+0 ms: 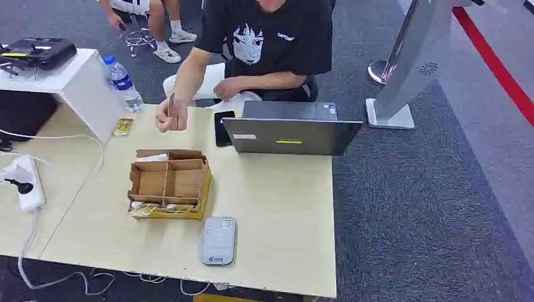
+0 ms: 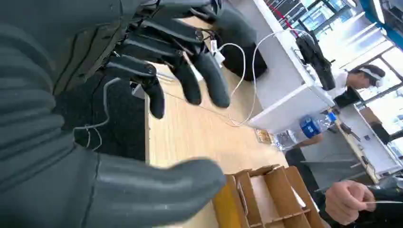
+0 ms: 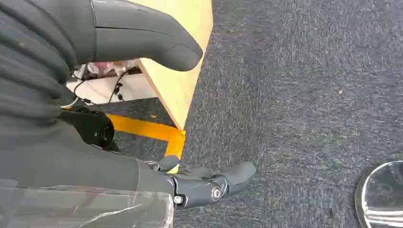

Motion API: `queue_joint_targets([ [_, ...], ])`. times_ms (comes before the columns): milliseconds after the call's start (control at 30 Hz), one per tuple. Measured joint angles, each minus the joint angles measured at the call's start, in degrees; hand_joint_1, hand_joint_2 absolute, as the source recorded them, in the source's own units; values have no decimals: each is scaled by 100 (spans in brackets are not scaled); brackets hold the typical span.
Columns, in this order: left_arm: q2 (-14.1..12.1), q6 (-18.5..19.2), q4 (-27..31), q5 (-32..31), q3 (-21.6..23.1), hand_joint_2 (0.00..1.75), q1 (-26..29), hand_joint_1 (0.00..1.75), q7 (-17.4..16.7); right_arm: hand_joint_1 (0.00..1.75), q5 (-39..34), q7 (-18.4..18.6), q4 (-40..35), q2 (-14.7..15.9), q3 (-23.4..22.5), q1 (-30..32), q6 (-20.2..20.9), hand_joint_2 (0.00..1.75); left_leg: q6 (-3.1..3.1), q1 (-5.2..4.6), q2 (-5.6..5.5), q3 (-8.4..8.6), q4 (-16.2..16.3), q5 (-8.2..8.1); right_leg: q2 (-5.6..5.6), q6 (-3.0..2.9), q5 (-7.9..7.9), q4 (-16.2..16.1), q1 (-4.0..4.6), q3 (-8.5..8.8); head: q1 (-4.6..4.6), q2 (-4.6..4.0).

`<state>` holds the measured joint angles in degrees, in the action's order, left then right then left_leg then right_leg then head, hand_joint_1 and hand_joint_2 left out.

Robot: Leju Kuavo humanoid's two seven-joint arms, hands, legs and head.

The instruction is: Pass the card to the sensor for recognition and then transmit it.

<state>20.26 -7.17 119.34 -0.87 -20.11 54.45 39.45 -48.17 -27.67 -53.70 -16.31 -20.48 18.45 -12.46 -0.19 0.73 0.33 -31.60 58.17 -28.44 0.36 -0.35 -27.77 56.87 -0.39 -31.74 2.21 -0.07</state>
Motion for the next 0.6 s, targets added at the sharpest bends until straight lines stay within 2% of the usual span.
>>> queue_joint_targets([
  [100,0,4,0,0,0,175,3,0,-2,0,4,2,0,0,0,-1,2,175,0,0,0,0,0,0,0,0,0,0,0,0,0,0],
  [133,0,119,0,-47,2,175,-11,0,-102,0,110,73,2,2,0,-1,73,175,0,-1,-1,7,2,0,0,0,0,-2,0,-12,0,0],
  [167,-26,412,20,-243,4,175,-247,0,-458,0,581,311,22,20,35,-3,379,175,5,-10,-6,15,7,5,-3,2,2,-11,-2,-22,0,2],
  [200,-143,726,-79,-618,-7,175,-952,0,-1179,0,1371,521,150,76,113,-66,815,175,27,-25,-39,-13,0,47,-38,20,18,-16,-17,-42,22,2],
  [233,-302,921,-285,-977,-7,175,-1952,0,-1977,0,2133,753,327,142,168,-216,1185,175,27,-29,-123,-63,-10,98,-115,28,29,-11,-31,-55,26,2],
  [267,-418,964,-451,-1186,-7,175,-2928,0,-2506,0,2593,840,447,175,157,-422,1407,175,16,-20,-198,-105,-11,128,-188,15,48,0,-26,-60,22,2],
  [300,-643,984,-709,-1419,2,175,-3539,0,-3184,0,3212,931,586,201,72,-597,1712,175,-10,-6,-201,-113,-8,130,-196,-4,60,9,-12,-51,-11,0],
  [333,-774,1012,-750,-1449,0,175,-3735,0,-3391,0,3525,971,603,225,-3,-668,1876,175,-16,-11,-167,-108,-18,125,-166,-31,76,12,-14,-9,-46,0],
  [367,-893,1064,-752,-1456,0,175,-3708,0,-3167,0,3804,1027,597,230,-209,-672,1989,175,-11,-13,-100,-51,-24,81,-93,-8,58,7,-17,12,8,0],
  [400,-944,1151,-752,-1441,-4,175,-3739,173,-2901,0,3940,1068,584,197,-387,-664,2074,175,-2,-14,-70,-41,-19,89,-73,-10,58,8,-16,23,46,0],
  [433,-1004,1396,-756,-1412,-85,175,-3795,175,-2454,0,4194,1198,562,144,-787,-624,2244,175,-2,-3,-77,-65,0,92,-77,-3,53,11,-7,8,70,0],
  [500,-970,1958,-719,-1364,-449,175,-3965,175,-1787,0,4295,1233,511,94,-1275,-537,2477,175,2,-4,-109,-93,-1,98,-102,-1,51,9,-2,-3,11,2],
  [567,-951,2449,-726,-1338,-930,175,-4035,175,-1580,0,4334,1248,468,66,-1452,-507,2487,175,-1,-8,-91,-86,0,88,-77,-4,49,9,-4,-13,11,0],
  [600,-942,2538,-743,-1338,-1107,175,-4070,175,-1569,0,4339,1255,457,57,-1517,-495,2498,175,-8,-5,-80,-89,1,83,-67,-4,49,9,-5,-22,18,0],
])
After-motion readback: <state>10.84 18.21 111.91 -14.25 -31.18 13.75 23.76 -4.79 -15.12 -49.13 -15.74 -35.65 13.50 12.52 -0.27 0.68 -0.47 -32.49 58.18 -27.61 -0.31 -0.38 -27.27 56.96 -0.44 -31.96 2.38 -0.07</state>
